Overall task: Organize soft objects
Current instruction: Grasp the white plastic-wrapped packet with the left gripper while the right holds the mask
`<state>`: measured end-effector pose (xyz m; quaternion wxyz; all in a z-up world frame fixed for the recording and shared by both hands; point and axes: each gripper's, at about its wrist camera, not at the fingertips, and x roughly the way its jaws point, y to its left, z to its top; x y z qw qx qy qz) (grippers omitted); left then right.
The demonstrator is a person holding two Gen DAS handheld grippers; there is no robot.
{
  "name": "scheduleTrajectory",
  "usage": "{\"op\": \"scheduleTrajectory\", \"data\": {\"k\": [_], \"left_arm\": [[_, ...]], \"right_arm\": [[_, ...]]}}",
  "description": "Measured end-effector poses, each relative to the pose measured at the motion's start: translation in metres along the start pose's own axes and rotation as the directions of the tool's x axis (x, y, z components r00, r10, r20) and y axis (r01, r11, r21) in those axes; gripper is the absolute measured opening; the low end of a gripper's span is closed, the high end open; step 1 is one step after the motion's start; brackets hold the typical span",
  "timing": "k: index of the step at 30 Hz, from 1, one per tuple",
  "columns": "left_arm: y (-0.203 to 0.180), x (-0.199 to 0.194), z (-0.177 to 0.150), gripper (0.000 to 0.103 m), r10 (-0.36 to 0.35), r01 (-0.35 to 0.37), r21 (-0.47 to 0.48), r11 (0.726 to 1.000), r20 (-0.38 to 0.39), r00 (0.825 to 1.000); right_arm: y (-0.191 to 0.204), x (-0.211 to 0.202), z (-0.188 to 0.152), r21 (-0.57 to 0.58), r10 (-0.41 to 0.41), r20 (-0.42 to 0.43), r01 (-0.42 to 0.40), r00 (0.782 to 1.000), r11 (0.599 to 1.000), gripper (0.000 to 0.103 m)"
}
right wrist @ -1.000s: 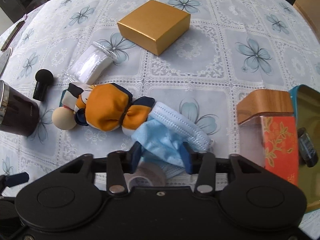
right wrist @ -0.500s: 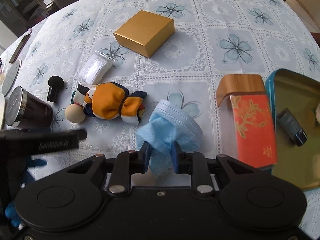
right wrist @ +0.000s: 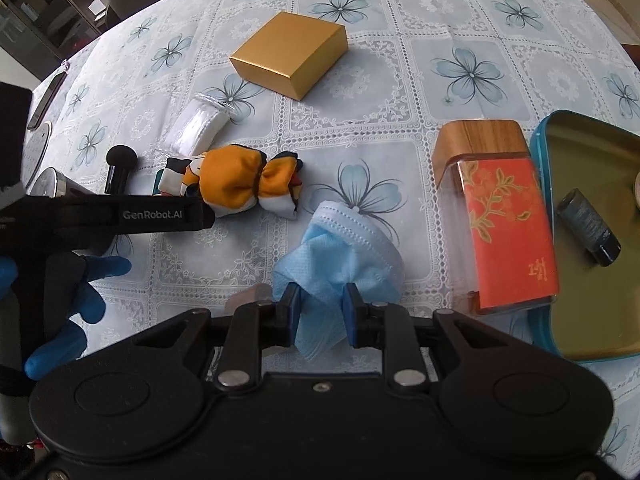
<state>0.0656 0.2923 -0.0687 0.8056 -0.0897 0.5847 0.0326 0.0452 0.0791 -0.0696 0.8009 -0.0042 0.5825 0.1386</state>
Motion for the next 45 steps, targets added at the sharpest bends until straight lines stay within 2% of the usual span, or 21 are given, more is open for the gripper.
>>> {"op": "scheduleTrajectory", "data": {"k": [3,8,12,15,19,22,24,30,32,37,45], "left_arm": [[-0.004,-0.011,0.011,0.085,-0.007,0.006,0.017,1.0,0.043,0.999],[-0.001,-0.004,0.045,0.086,0.066,-0.069,0.027,0.997,0.098,0.993],[0.005,0.023,0.067,0.086,0.097,-0.099,0.045,0.994,0.054,0.994],[0.01,0.034,0.074,0.086,0.077,-0.079,0.057,0.995,0.031,0.997],[0.007,0.044,0.073,0.091,0.084,-0.085,0.093,0.992,0.016,0.996],[0.002,0.052,0.071,0.091,0.096,-0.095,0.115,0.989,0.002,0.995],[0.001,0.057,0.071,0.096,0.103,-0.102,0.113,0.988,0.001,0.995],[0.006,0.062,0.072,0.103,0.1,-0.1,0.098,0.99,0.007,0.995],[0.011,0.063,0.072,0.103,0.079,-0.079,0.073,0.994,0.004,0.997],[0.01,0.062,0.071,0.103,0.081,-0.081,0.089,0.993,0.008,0.997],[0.011,0.061,0.072,0.102,0.076,-0.076,0.082,0.994,-0.002,0.997]], "right_arm": [[-0.001,0.001,0.001,0.003,0.007,-0.002,-0.007,1.0,1.0,0.022],[-0.004,0.005,0.004,0.017,0.02,-0.002,-0.02,1.0,1.0,0.023],[-0.004,0.011,0.007,0.027,0.027,-0.002,-0.027,1.0,0.999,0.026],[-0.005,0.014,0.009,0.032,0.019,-0.013,-0.018,1.0,0.999,0.034],[-0.009,0.011,0.007,0.054,-0.01,0.007,0.01,1.0,0.998,0.053],[-0.018,0.007,0.006,0.098,0.006,0.034,-0.009,0.999,0.995,0.056],[-0.023,0.01,0.008,0.13,0.017,0.031,-0.021,0.999,0.991,0.062],[-0.024,0.028,0.016,0.139,0.016,0.008,-0.017,1.0,0.99,0.062],[-0.021,0.034,0.017,0.118,0.019,-0.002,-0.019,1.0,0.993,0.062],[-0.008,0.043,0.019,0.051,-0.02,0.005,0.019,1.0,0.998,0.065],[-0.002,0.052,0.021,0.031,-0.052,0.007,0.052,0.999,0.998,0.065]]}}
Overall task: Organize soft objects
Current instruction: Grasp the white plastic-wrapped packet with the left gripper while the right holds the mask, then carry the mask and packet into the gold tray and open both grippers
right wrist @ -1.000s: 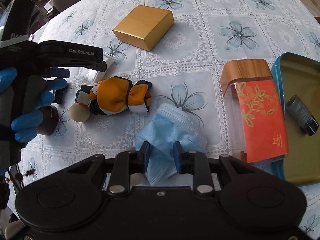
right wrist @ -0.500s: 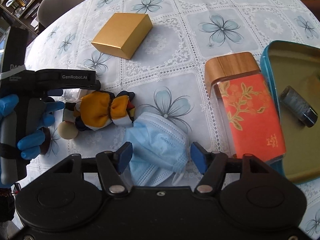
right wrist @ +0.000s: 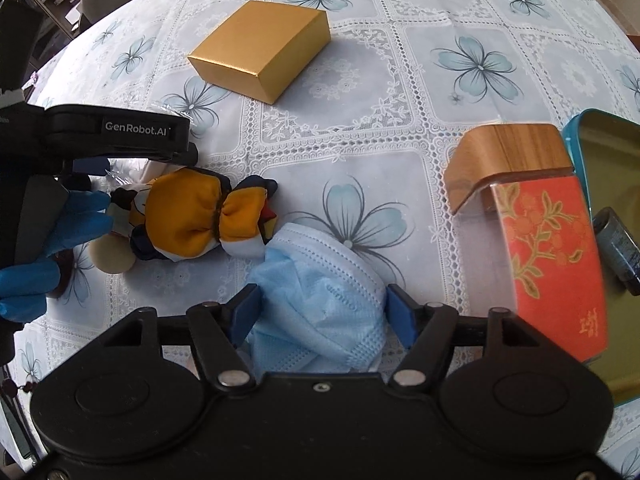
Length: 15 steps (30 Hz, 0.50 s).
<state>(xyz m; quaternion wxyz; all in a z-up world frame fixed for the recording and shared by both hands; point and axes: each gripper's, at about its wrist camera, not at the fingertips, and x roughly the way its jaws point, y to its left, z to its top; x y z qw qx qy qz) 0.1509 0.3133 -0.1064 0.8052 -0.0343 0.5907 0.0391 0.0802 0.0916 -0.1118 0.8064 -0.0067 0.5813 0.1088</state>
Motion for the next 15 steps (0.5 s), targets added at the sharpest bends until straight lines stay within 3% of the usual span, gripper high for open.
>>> {"op": "scheduleTrajectory", "data": {"k": [5,9,15], "left_arm": [[0.002,-0.002,0.0,0.099,-0.011,0.011,-0.004,1.0,-0.008,1.0],[0.0,-0.011,-0.002,0.076,-0.016,0.016,0.013,1.0,0.015,1.0],[0.0,-0.02,-0.005,0.051,-0.053,0.053,0.004,0.999,0.001,0.999]], "right_arm": [[0.0,0.0,0.0,-0.029,0.008,-0.002,-0.008,1.0,1.0,0.065],[-0.004,-0.003,-0.001,-0.004,0.018,-0.016,-0.018,1.0,1.0,0.061],[-0.011,-0.015,-0.007,0.009,0.008,-0.011,-0.008,1.0,1.0,0.04]]}}
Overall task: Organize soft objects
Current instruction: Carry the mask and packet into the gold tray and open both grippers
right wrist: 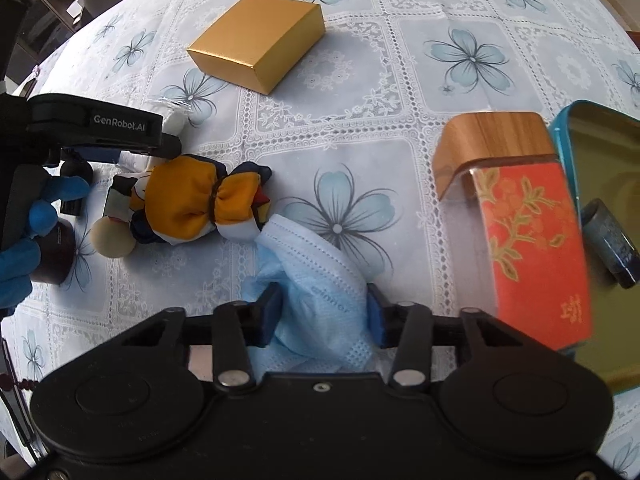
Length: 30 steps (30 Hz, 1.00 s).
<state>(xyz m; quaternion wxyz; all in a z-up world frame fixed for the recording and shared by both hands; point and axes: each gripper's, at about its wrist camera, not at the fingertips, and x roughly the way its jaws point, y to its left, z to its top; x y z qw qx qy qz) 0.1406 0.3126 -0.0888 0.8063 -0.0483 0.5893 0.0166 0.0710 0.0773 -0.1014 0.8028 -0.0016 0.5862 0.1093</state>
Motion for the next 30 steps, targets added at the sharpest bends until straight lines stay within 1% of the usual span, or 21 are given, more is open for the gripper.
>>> {"op": "scheduleTrajectory", "data": {"k": [2,4,6,11,15,18,22,27,30], "left_arm": [[-0.003,-0.006,-0.002,0.051,0.006,-0.006,-0.006,1.0,0.001,1.0],[-0.005,-0.015,-0.005,0.051,0.021,-0.021,-0.002,1.0,0.01,1.0],[-0.006,-0.025,-0.009,0.05,0.02,-0.02,-0.007,1.0,0.025,0.999],[-0.005,-0.057,-0.025,0.049,-0.025,0.027,-0.049,0.998,0.043,0.999],[-0.009,-0.084,-0.044,0.049,-0.036,0.04,-0.057,0.998,0.07,0.997],[-0.013,-0.1,-0.061,0.049,-0.041,0.046,-0.062,0.997,0.07,0.997],[-0.019,-0.118,-0.085,0.049,-0.054,0.058,-0.063,0.996,0.064,0.996],[-0.04,-0.131,-0.107,0.049,-0.06,0.063,-0.052,0.997,0.041,0.997],[-0.066,-0.138,-0.115,0.049,-0.074,0.075,-0.023,0.997,0.041,0.996]], "right_arm": [[-0.003,-0.009,-0.002,0.008,0.001,0.014,-0.001,1.0,1.0,0.038],[-0.006,-0.018,-0.005,0.024,0.018,0.027,-0.019,0.999,1.0,0.038],[-0.01,-0.027,-0.007,0.041,0.033,0.044,-0.035,0.998,0.999,0.036],[-0.017,-0.05,-0.018,0.068,0.077,0.074,-0.082,0.994,0.994,0.036],[-0.02,-0.066,-0.027,0.077,0.117,0.096,-0.124,0.989,0.989,0.036],[-0.02,-0.077,-0.036,0.072,0.142,0.109,-0.151,0.984,0.986,0.036],[-0.024,-0.089,-0.047,0.045,0.16,0.122,-0.166,0.98,0.985,0.036],[-0.042,-0.103,-0.062,0.059,0.166,0.138,-0.175,0.976,0.983,0.036],[-0.062,-0.113,-0.07,0.083,0.154,0.154,-0.168,0.976,0.982,0.036]]}}
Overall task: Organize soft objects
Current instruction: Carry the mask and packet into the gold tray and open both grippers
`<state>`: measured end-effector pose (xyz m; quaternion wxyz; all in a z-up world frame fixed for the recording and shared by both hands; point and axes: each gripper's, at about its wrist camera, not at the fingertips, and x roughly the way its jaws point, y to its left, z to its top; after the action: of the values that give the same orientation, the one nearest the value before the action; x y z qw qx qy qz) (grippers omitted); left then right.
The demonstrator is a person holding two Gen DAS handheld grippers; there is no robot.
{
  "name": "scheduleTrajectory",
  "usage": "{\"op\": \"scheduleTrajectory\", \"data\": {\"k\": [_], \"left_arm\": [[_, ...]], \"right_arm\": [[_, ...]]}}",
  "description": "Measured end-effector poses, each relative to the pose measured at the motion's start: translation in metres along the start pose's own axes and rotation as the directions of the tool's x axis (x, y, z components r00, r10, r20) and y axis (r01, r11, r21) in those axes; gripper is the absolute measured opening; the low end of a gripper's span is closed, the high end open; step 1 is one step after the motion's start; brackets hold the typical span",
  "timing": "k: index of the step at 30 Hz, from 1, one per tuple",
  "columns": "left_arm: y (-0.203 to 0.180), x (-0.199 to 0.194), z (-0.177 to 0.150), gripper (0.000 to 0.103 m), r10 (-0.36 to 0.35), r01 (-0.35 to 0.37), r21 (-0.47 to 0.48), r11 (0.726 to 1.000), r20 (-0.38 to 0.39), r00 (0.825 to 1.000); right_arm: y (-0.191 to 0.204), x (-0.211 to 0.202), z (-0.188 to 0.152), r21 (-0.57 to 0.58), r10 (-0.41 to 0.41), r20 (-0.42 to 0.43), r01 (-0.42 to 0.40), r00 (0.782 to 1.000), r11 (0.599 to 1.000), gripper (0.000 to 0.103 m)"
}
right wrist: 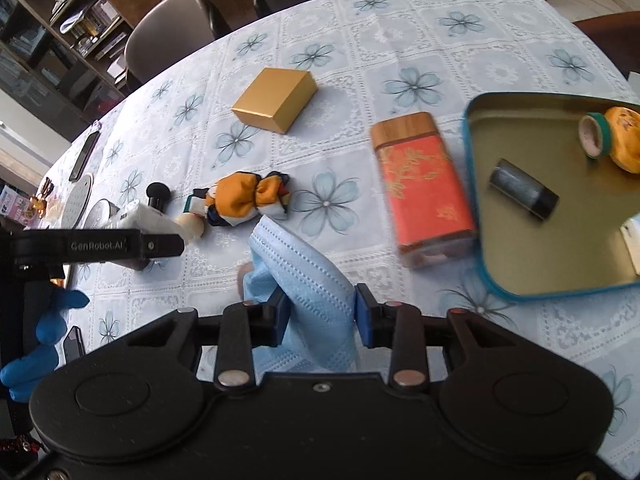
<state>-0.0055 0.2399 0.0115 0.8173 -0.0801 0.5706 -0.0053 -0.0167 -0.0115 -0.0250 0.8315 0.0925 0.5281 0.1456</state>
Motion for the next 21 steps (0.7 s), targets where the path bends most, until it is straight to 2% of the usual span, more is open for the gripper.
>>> {"op": "scheduleTrajectory", "data": {"k": [10,17,19,21], "left_arm": [[-0.14,0.0,0.005,0.049,-0.106,0.103,0.151,0.983,0.011,0.994],[-0.229,0.009,0.02,0.05,-0.144,0.138,0.214,0.967,0.012,0.989],[-0.247,0.012,0.02,0.058,-0.137,0.129,0.23,0.964,0.016,0.99],[-0.26,0.015,0.018,0.07,-0.117,0.107,0.233,0.967,0.029,0.993]], "right_arm": [[-0.096,-0.055,0.004,0.124,-0.098,0.071,0.089,0.993,0.988,0.036],[-0.158,-0.086,0.02,0.192,-0.189,0.148,0.16,0.971,0.968,0.036],[-0.169,-0.092,0.027,0.201,-0.203,0.171,0.167,0.964,0.965,0.036],[-0.179,-0.097,0.034,0.207,-0.205,0.193,0.165,0.96,0.964,0.038]]}}
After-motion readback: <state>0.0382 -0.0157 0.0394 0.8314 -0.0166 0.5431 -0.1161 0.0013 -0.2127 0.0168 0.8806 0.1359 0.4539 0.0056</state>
